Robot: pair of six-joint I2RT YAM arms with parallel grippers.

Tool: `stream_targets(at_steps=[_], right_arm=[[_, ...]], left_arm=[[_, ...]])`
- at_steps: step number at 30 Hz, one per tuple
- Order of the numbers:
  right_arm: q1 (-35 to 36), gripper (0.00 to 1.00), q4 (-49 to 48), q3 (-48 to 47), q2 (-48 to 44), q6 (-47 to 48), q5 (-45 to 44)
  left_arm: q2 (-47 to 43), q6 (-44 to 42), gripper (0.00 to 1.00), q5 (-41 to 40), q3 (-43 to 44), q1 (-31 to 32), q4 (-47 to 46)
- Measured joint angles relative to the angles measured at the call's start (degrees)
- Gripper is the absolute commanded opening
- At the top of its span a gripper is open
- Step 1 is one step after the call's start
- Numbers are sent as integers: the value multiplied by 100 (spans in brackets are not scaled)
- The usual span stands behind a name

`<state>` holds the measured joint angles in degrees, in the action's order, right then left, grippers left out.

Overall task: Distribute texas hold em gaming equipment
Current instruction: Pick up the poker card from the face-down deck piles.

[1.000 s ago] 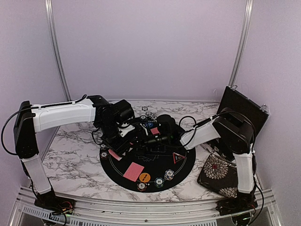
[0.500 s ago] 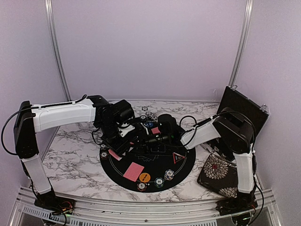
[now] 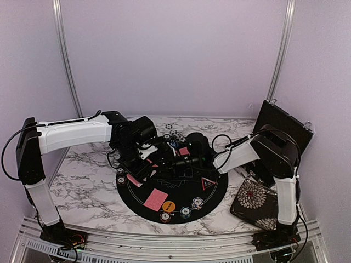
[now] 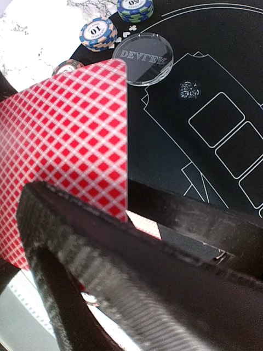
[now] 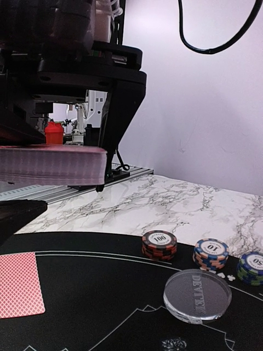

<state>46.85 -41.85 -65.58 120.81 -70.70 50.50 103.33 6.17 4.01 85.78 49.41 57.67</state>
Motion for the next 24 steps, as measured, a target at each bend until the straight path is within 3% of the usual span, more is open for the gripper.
stream_targets(at_steps=[24], right_arm=[[-114,36,144,181,-243,101,-74]], left_arm=[[0,-2,46,0,0,4,-2]])
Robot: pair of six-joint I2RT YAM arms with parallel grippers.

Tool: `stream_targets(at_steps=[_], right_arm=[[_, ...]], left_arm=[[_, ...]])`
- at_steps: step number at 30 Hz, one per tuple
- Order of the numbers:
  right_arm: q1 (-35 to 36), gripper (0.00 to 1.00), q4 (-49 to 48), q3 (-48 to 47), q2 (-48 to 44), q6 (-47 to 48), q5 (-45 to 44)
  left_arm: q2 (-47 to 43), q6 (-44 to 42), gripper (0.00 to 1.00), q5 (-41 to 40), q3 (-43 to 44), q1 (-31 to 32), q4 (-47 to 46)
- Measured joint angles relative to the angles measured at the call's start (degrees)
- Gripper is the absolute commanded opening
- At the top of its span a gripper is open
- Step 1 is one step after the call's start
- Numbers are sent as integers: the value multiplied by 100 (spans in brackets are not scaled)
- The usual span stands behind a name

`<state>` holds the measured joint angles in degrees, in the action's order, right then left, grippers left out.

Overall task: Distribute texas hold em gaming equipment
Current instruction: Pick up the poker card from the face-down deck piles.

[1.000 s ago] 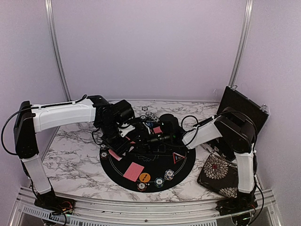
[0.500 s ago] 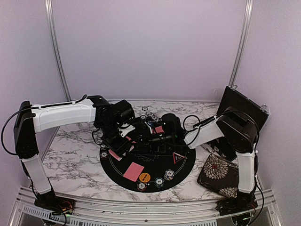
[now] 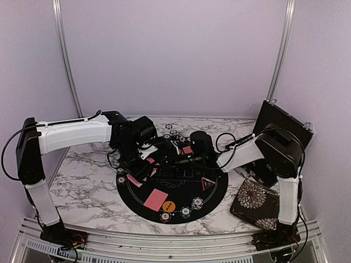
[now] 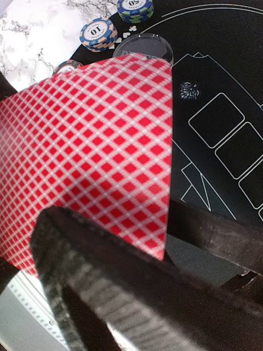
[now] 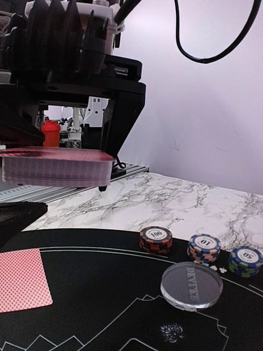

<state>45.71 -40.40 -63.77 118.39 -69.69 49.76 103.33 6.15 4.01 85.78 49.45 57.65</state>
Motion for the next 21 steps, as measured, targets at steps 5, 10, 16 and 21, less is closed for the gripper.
stream_targets(at_steps=[5,10,16,21], right_arm=[[0,37,122,9,-140,98,-35],[0,37,168,33,-225,181,-79],[0,35,238,50,-225,238,-98],[2,35,317,50,-225,249,-98]], left_arm=[[0,0,46,0,0,0,0],[0,-4,46,0,0,0,0],[0,-4,46,0,0,0,0],[0,-11,46,0,0,0,0]])
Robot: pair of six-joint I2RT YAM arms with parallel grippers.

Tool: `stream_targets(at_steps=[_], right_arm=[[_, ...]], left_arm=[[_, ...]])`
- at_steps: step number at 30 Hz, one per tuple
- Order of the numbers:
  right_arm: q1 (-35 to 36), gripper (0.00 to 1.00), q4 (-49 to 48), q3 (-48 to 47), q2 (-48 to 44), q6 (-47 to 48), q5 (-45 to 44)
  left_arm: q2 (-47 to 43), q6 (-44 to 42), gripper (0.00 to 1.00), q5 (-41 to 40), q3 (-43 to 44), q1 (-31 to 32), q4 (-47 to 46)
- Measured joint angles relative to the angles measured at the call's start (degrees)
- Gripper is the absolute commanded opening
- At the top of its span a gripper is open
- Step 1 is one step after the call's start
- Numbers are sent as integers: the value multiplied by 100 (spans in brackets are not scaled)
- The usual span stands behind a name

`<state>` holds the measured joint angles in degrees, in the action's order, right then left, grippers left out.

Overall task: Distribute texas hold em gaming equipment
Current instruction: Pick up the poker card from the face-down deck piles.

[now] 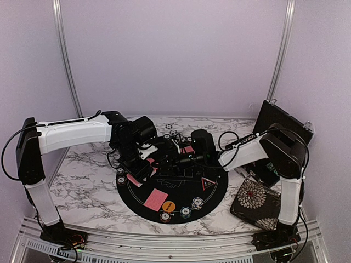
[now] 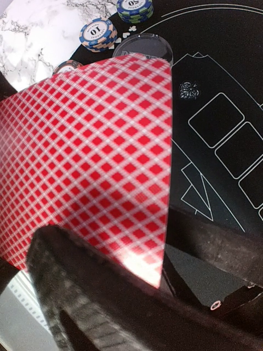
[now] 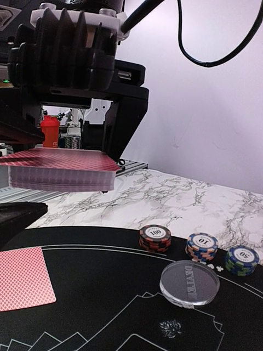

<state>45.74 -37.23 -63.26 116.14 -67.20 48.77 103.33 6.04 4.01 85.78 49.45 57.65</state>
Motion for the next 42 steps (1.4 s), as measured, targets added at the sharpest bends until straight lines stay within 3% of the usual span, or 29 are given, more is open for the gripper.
stream_targets(at_steps=[9,42], right_arm=[[0,29,175,-2,0,116,-4],[-129,28,507,0,-229,334,-151]], left_arm=[[0,-9,46,0,0,0,0],[0,-9,46,0,9,0,2]])
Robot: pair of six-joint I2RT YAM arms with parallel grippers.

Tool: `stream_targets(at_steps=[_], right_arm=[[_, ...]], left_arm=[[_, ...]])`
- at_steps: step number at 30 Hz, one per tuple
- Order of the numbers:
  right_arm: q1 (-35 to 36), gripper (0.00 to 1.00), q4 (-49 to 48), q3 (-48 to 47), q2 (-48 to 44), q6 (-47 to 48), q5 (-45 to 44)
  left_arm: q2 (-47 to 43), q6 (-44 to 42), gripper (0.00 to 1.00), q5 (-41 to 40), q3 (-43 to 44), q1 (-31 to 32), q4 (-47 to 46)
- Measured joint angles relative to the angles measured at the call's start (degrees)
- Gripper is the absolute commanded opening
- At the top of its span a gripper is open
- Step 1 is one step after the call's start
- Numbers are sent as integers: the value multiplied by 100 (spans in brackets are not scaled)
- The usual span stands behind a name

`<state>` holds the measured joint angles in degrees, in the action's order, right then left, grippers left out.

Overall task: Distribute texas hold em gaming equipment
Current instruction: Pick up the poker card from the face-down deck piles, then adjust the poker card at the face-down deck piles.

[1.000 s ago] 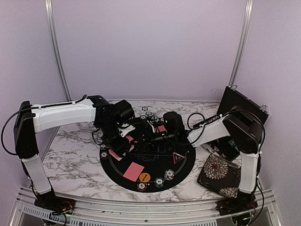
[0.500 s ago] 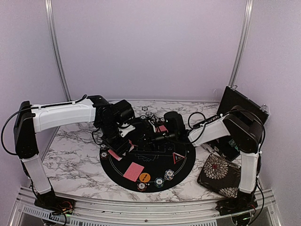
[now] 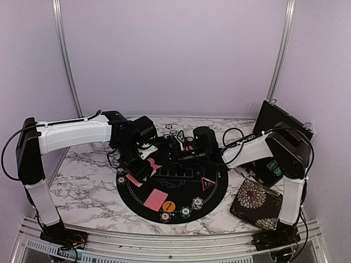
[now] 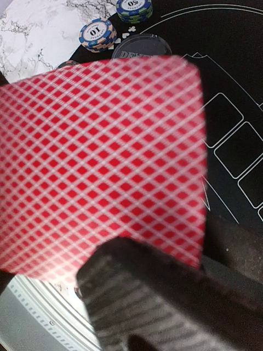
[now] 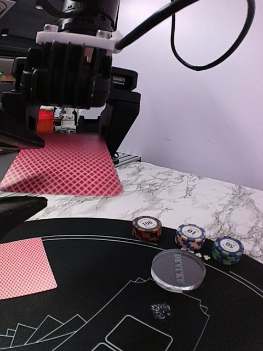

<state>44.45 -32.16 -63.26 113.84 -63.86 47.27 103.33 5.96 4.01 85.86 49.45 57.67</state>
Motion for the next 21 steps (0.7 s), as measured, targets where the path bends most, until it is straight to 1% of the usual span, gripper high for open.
stream_targets(at_steps=[3,8,13,19,21], right_arm=[[0,27,-9,0,-61,0,0],[0,21,-24,0,-72,2,0],[0,18,-20,0,-72,7,0],[35,7,-15,-2,-72,24,0],[46,4,-13,-2,-72,33,2]], left_arm=[[0,0,46,0,0,0,0],[0,-2,46,2,0,0,0],[0,-4,46,2,0,0,0],[0,-4,46,2,0,0,0],[0,-4,46,2,0,0,0]])
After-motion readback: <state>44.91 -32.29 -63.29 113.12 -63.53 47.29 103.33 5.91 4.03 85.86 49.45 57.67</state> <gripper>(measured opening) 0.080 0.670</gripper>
